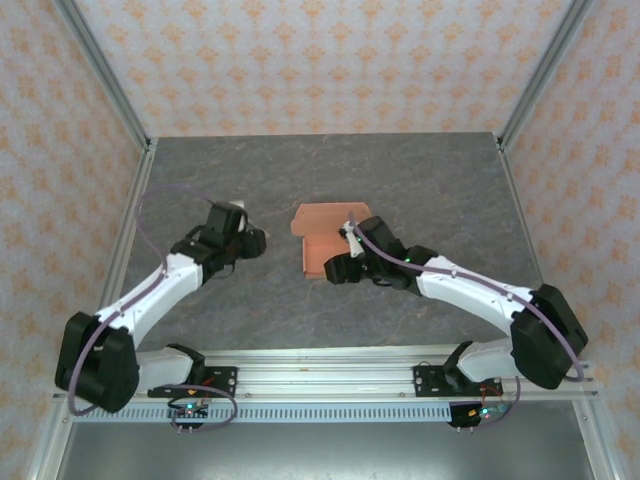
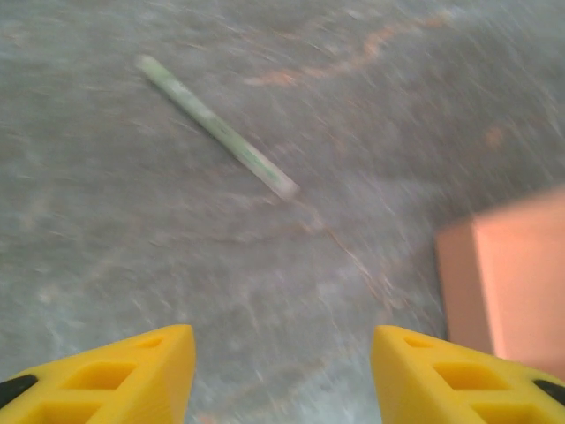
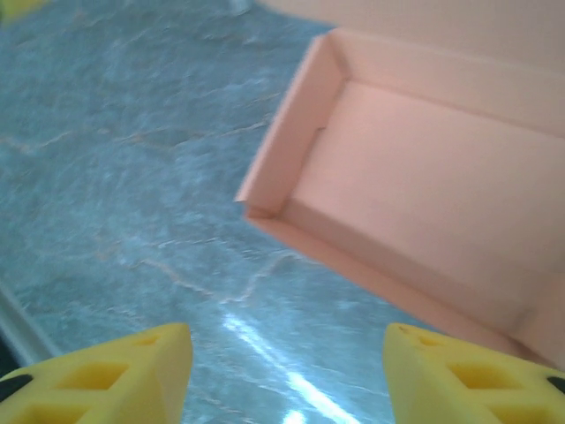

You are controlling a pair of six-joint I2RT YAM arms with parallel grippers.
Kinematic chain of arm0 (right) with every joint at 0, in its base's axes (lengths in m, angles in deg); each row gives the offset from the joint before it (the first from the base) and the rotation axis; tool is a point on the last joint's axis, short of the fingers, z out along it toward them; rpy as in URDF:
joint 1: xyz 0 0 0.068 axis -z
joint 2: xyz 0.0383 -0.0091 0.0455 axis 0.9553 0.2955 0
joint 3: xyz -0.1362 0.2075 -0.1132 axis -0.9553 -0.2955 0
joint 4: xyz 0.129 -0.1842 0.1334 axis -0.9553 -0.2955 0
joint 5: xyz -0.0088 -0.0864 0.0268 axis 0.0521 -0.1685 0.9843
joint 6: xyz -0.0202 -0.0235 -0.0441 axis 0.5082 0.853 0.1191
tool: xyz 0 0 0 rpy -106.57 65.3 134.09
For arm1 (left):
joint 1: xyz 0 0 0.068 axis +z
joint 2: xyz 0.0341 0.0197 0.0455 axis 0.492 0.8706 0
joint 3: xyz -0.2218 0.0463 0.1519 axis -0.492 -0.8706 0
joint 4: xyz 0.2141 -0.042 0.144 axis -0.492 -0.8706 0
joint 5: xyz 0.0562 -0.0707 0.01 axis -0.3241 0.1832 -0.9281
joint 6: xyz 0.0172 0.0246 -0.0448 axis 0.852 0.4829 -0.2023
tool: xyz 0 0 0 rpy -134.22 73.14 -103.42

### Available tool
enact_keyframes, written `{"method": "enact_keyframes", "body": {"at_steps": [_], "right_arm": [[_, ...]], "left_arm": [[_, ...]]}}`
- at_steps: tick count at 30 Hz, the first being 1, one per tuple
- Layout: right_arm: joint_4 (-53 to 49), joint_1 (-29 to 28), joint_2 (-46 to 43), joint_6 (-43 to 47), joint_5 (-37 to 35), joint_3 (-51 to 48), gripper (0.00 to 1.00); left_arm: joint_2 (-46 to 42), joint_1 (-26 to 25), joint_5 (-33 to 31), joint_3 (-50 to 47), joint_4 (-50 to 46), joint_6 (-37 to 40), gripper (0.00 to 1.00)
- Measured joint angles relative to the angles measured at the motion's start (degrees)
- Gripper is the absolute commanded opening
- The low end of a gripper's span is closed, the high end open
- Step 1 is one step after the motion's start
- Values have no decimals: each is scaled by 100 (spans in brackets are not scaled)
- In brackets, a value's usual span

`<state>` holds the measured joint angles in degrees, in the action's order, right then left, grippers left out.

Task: Fold the paper box

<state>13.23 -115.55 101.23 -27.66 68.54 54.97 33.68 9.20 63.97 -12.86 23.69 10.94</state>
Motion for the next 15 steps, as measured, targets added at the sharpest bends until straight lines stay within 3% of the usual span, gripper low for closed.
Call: {"method": "enact_keyframes", "body": {"at_steps": [6,15], "right_arm": [[-896,501,310,26,-579,328,53],[-1058,743,1032,-426,-1119,581,45]], "left_arm": [[-258,-1185,177,-802,730,566,59],[953,-1698,448,-772,1377,1545,66]]}}
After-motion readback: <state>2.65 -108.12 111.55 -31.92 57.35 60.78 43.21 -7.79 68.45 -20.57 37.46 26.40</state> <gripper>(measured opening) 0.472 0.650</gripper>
